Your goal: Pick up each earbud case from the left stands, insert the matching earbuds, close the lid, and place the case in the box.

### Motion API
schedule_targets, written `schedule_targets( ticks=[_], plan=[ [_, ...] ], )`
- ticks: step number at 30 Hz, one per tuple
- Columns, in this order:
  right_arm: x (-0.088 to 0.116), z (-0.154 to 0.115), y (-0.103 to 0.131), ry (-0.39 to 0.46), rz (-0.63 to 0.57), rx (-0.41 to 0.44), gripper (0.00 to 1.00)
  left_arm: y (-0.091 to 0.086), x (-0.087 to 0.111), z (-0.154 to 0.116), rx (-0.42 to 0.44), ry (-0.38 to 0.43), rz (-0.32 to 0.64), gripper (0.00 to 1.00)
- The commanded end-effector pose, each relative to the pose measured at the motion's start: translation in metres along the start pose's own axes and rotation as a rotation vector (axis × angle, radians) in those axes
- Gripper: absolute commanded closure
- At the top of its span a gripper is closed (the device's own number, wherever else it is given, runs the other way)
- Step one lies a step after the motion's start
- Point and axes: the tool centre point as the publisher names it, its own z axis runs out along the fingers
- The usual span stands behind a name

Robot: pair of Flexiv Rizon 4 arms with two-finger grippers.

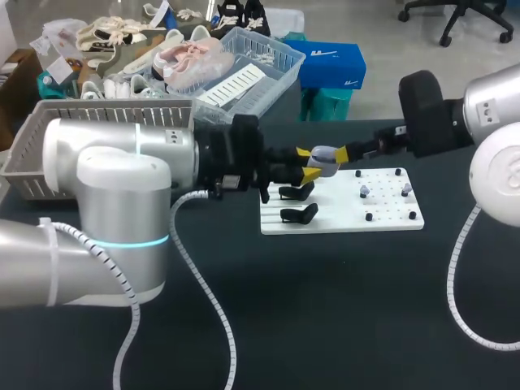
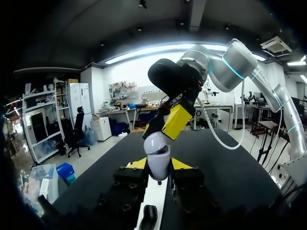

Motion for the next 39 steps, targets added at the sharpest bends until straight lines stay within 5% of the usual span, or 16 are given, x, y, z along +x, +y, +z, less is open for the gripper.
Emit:
schedule_targets(
  ticks=[1,9,17,23,39],
  plan=[
    [-0.003,-0.005,-0.001,0.000,-0.006,0.002,0.00,-0.004,0.004,-0.004,0.006,0.001,0.007,1.00],
    [-0.005,-0.018,0.001,-0.018,-0.013,0.047,0.00,-0.006,0.008,-0.008,0.008,-0.011,0.013,1.00],
    [0.012,-0.027,-0.005,-0.047,0.013,0.137,0.00,0.006,-0.019,-0.007,0.008,-0.132,0.013,1.00],
    [0.023,-0.030,-0.001,-0.070,0.019,0.173,0.00,0.009,-0.029,0.004,-0.020,-0.251,0.142,1.00],
    [0.044,-0.060,0.003,-0.081,0.103,0.305,0.00,0.017,0.003,0.028,0.012,-0.233,0.163,1.00]
  ],
)
